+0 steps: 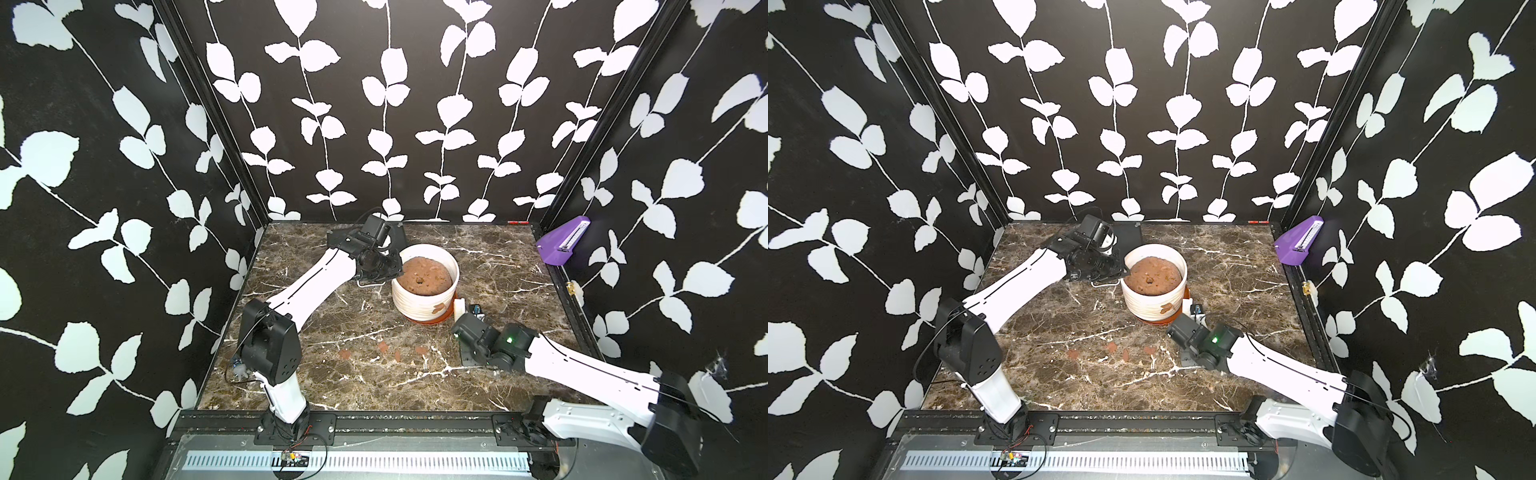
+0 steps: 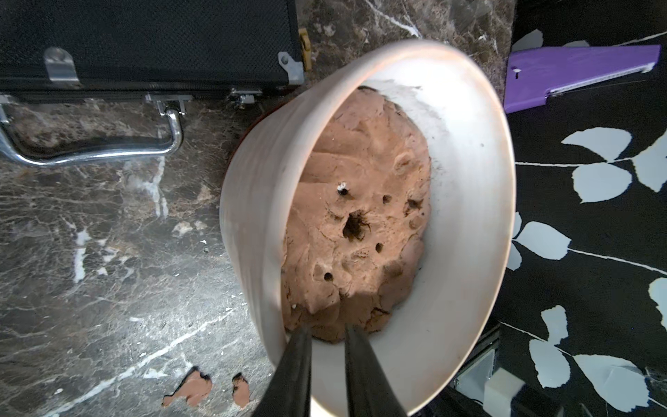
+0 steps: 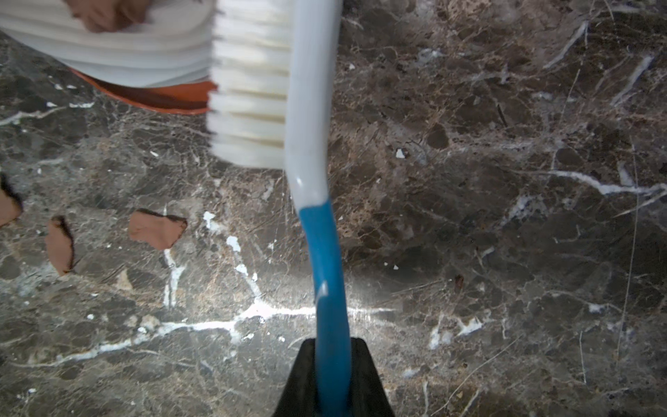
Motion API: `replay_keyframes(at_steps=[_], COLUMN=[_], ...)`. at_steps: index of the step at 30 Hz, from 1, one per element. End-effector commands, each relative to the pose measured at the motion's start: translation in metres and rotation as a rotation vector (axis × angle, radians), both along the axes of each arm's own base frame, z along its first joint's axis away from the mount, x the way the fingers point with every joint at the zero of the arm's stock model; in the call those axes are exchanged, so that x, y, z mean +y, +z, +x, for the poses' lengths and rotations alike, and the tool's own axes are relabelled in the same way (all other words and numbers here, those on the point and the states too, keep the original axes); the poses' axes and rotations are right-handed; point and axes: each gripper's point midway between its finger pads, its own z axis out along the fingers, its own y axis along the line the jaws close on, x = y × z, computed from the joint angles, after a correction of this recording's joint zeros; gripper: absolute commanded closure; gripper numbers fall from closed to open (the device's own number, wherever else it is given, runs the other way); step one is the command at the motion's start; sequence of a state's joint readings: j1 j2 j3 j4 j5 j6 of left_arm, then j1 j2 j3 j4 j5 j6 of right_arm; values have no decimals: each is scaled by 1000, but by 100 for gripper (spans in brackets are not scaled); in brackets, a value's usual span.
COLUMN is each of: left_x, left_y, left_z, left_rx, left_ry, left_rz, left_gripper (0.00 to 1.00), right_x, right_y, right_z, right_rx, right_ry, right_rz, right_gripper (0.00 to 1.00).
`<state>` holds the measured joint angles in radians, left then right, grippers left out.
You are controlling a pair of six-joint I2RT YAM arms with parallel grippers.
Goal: Scrub the dried mud off the ceramic pot
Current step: Brush off the soil from the pot.
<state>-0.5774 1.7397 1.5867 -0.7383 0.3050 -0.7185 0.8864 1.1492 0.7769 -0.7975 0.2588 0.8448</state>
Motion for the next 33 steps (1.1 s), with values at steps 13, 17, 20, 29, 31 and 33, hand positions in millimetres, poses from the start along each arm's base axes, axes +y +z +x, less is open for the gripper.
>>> replay_keyframes(at_steps=[13, 17, 20, 29, 31, 33], left_x=[2, 2, 3, 6, 6, 8], left_y=[-2, -6, -7, -8, -8, -7], left_z=[-4, -5, -6, -8, -10, -10], left_rx=[-9, -3, -3, -7, -9, -12], left_ry=[-2, -2, 0, 3, -2, -1], left_rz=[7, 6, 9, 17, 20, 23], left_gripper=[91, 96, 98, 100, 100, 100], right_x=[45, 60, 72, 102, 102, 96], right_y=[8, 11, 17, 23, 20, 13], right_z=[37, 25, 18, -3, -10, -20], right_rx=[-59, -75, -97, -128, -117, -91], right_ry=[173, 215, 247, 310, 314, 315], right_rz=[138, 142, 128, 107, 102, 77], right_gripper=[100, 100, 100, 100, 100, 100])
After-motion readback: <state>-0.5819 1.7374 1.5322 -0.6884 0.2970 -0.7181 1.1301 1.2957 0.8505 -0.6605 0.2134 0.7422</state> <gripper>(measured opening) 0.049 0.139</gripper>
